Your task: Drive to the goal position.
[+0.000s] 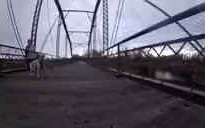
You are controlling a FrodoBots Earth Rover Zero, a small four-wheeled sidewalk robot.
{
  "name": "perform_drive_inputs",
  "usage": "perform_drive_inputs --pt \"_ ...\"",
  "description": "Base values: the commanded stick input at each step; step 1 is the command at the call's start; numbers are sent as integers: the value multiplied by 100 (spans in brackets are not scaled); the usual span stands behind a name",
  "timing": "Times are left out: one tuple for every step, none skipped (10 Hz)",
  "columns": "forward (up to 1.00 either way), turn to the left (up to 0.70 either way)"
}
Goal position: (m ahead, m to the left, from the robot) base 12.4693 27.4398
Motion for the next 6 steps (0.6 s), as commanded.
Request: perform_drive_inputs --pt "100 -39" --pt "100 -40" --pt "100 -40" --pt "100 -40" --pt "100 -40" --pt "100 -40"
